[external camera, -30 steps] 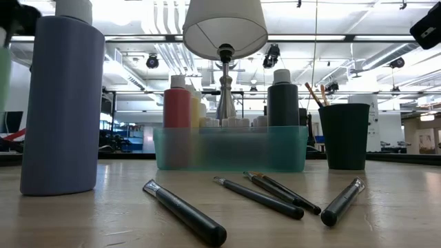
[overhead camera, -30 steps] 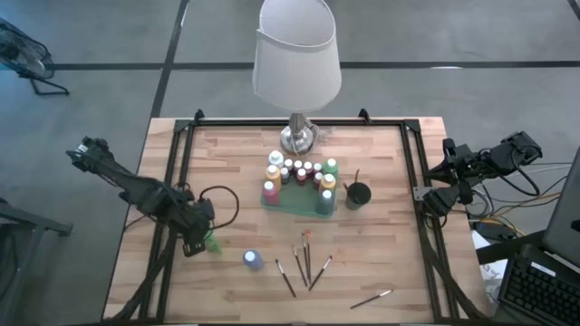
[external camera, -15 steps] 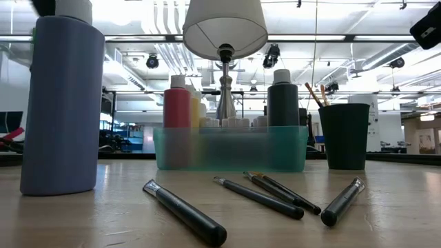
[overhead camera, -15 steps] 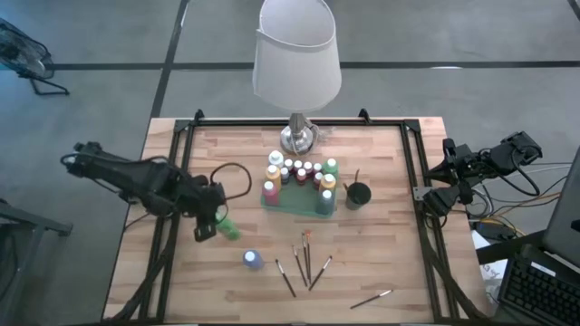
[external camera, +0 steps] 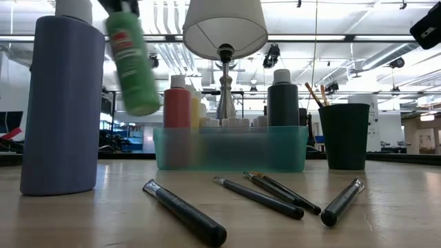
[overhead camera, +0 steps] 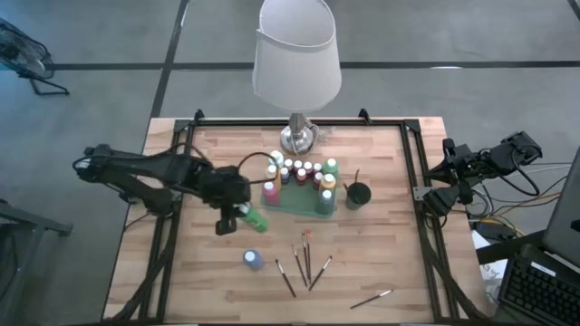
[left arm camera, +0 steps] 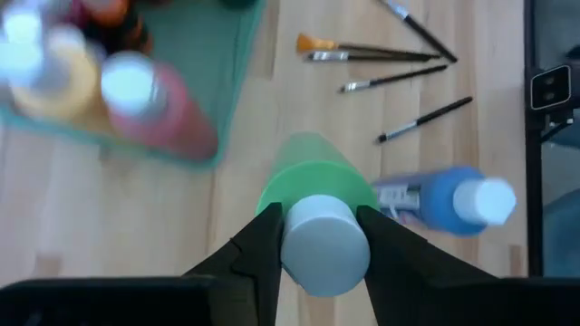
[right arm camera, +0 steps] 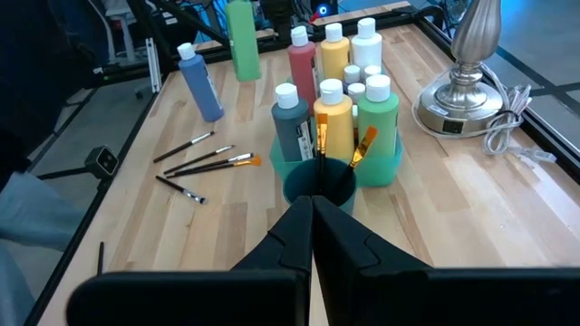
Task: Pick & Place Paint Supplies
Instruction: Put the green paint bottle into the green bin
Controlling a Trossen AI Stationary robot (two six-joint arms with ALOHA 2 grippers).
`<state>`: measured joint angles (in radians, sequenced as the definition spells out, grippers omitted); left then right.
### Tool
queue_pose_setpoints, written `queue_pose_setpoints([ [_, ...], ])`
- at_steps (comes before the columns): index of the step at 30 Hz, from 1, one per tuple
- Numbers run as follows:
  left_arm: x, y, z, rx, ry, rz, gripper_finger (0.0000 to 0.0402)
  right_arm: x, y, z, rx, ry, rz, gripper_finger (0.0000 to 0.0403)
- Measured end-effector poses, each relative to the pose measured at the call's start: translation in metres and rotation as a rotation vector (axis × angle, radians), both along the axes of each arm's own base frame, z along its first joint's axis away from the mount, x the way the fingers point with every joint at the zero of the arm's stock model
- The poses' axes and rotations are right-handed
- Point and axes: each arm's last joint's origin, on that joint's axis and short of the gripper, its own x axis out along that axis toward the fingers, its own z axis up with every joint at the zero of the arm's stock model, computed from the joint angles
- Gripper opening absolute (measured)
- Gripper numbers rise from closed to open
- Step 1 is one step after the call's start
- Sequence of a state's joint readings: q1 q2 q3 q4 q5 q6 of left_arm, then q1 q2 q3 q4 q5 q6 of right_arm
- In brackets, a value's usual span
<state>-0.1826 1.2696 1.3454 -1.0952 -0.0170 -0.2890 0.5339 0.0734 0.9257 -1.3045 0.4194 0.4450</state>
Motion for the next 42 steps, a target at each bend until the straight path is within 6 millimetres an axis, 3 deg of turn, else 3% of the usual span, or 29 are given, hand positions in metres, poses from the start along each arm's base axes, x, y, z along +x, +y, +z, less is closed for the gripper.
queue_pose_setpoints([
  [11,0.075,0.008,0.042,0.163,-0.023,-0.188,0.0124,0.0,0.0,0.0,0.0,0.0,0.001,0.0008],
  [16,0.103,0.015,0.046,0.231,0.018,-0.254,0.0124,0.0,0.0,0.0,0.0,0.0,0.0,0.0008],
  [25,0.132,0.043,0.035,0.335,0.137,-0.245,0.0127,0.0,0.0,0.0,0.0,0.0,0.0,0.0008],
  [42,0.162,0.083,-0.006,0.328,0.263,-0.219,0.0124,0.0,0.0,0.0,0.0,0.0,0.001,0.0008],
])
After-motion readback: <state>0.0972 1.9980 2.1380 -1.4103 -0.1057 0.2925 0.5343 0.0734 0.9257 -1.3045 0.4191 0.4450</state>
